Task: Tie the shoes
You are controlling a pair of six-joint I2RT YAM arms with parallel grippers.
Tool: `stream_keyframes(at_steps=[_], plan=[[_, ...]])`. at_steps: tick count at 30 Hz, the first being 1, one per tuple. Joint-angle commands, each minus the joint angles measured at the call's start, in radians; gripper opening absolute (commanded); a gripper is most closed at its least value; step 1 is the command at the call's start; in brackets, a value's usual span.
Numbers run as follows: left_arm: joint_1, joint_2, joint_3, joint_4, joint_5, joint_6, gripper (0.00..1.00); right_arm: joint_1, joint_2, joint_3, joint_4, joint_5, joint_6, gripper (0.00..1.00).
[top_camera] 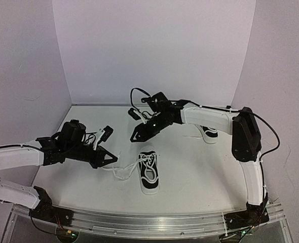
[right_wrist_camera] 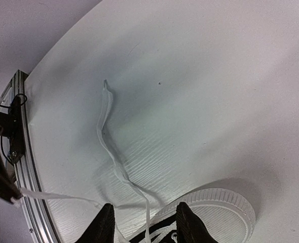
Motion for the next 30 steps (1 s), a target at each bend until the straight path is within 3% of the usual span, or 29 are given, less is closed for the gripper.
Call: stream_keyframes(at_steps=[1,9,15,30], plan=[[-0.04,-0.124,-0.014,0.065,0.009,0.027,0.0,0.028,0.06,0.088,-0.111,0.016,-0.121,0.35],[-0.041,-0.172,-0.005,-0.05,-0.287,0.004,0.0,0.059,0.134,0.141,-0.185,0.066,-0.189,0.33],[-0.042,-0.245,-0.05,-0.027,-0.413,-0.03,0.0,0.09,0.162,0.147,-0.224,0.111,-0.241,0.32],[-0.041,-0.312,-0.097,-0.023,-0.527,-0.08,0.0,0.165,0.218,0.212,-0.334,0.311,-0.325,0.3]])
